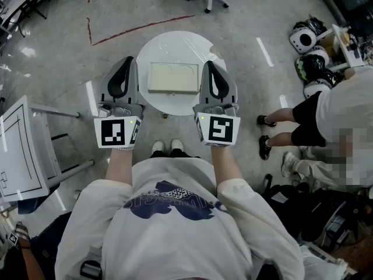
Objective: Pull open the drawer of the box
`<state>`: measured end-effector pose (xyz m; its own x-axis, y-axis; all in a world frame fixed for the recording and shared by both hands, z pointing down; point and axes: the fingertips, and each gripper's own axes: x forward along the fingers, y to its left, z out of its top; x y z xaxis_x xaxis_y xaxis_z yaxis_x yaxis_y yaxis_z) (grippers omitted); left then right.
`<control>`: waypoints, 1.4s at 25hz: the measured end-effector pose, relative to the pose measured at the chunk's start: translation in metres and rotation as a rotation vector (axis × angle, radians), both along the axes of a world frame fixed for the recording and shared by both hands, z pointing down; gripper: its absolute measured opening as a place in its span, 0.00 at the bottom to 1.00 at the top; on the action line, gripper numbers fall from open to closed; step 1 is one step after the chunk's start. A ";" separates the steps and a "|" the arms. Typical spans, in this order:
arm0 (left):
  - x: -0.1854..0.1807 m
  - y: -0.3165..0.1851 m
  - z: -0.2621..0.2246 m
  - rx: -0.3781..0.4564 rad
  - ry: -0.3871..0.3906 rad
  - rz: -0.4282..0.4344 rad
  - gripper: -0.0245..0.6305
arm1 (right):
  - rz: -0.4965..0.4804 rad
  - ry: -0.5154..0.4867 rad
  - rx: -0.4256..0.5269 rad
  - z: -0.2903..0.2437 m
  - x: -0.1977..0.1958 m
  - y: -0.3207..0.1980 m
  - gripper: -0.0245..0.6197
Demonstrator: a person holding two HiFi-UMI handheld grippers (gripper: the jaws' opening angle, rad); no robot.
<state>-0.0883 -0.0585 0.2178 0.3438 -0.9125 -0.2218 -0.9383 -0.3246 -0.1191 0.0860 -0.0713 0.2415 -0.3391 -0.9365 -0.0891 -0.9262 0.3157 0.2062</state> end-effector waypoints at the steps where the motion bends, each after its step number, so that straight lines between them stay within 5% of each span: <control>1: -0.001 0.000 0.000 0.001 -0.001 0.000 0.05 | -0.005 0.004 0.005 -0.001 -0.002 0.000 0.03; 17: -0.006 0.000 0.004 -0.020 0.009 -0.003 0.05 | -0.029 0.016 -0.002 0.000 -0.010 0.002 0.03; 22: -0.015 -0.003 0.010 -0.069 0.053 0.002 0.05 | -0.089 -0.131 -0.044 0.000 0.000 0.003 0.03; 25: -0.021 -0.004 0.013 -0.085 0.067 0.001 0.06 | -0.108 -0.173 -0.092 0.006 0.004 0.000 0.29; 30: -0.023 -0.009 0.024 -0.138 0.082 0.018 0.29 | -0.078 -0.169 -0.121 0.013 0.012 -0.003 0.38; 35: -0.022 -0.016 0.049 -0.222 0.054 0.016 0.31 | -0.059 -0.182 -0.149 0.025 0.016 -0.005 0.38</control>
<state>-0.1098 -0.0740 0.2673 0.3518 -0.9354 -0.0346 -0.9359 -0.3522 0.0077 0.1020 -0.0767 0.2668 -0.3843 -0.9231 -0.0156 -0.9230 0.3845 -0.0154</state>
